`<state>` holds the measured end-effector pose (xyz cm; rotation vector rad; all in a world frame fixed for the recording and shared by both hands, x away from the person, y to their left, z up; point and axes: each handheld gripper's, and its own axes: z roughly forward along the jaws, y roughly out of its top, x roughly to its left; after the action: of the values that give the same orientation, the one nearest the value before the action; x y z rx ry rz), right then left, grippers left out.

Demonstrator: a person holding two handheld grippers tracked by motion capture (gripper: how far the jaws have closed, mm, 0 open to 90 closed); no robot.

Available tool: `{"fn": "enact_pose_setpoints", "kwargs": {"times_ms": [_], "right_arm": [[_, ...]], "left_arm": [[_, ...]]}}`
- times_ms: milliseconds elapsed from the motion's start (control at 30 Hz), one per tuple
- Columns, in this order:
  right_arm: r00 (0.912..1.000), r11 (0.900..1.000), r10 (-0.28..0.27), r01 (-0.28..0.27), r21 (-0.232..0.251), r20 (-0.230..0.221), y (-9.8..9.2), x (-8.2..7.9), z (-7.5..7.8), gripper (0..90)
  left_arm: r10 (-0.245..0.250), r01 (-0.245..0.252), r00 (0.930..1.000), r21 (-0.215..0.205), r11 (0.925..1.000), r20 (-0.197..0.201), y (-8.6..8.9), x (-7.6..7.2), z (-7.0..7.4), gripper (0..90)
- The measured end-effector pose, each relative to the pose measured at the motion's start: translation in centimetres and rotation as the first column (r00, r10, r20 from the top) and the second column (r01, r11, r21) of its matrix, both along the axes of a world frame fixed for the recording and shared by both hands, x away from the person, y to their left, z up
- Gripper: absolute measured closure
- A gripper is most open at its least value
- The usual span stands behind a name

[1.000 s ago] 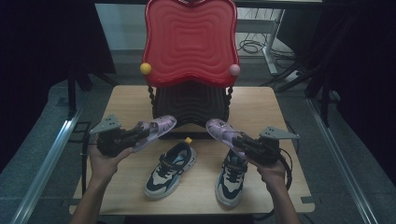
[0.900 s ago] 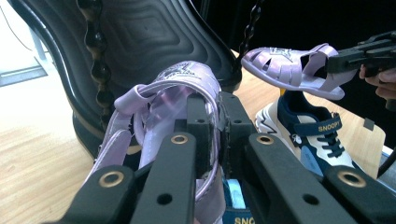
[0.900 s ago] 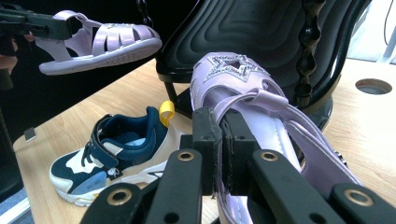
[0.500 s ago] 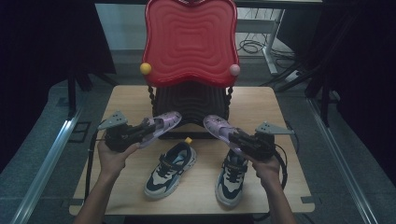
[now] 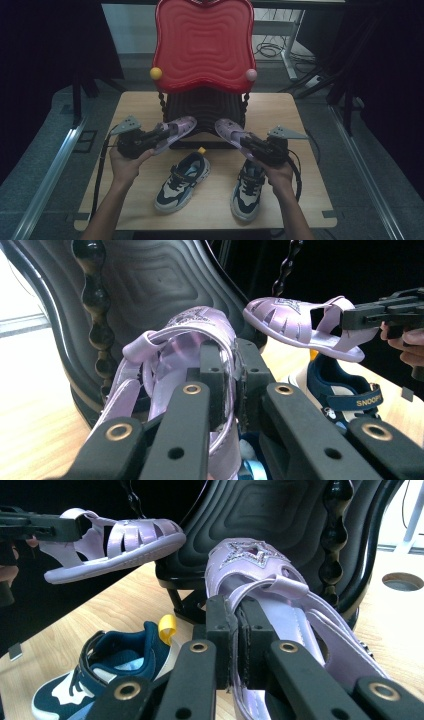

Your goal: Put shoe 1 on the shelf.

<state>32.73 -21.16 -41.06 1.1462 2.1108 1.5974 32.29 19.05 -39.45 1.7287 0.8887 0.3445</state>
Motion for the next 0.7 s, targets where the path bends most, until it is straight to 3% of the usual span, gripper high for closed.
{"fn": "enact_pose_setpoints", "kwargs": {"times_ms": [700], "right_arm": [[0.9994, 0.999, -0.034, 0.034, 0.016, -0.002, 2.5, 1.7, 0.2, 85.2]], "left_arm": [[0.017, -0.018, 0.9989, 0.007, 0.9998, 0.043, -1.7, 1.9, 0.4, 84.2]]}}
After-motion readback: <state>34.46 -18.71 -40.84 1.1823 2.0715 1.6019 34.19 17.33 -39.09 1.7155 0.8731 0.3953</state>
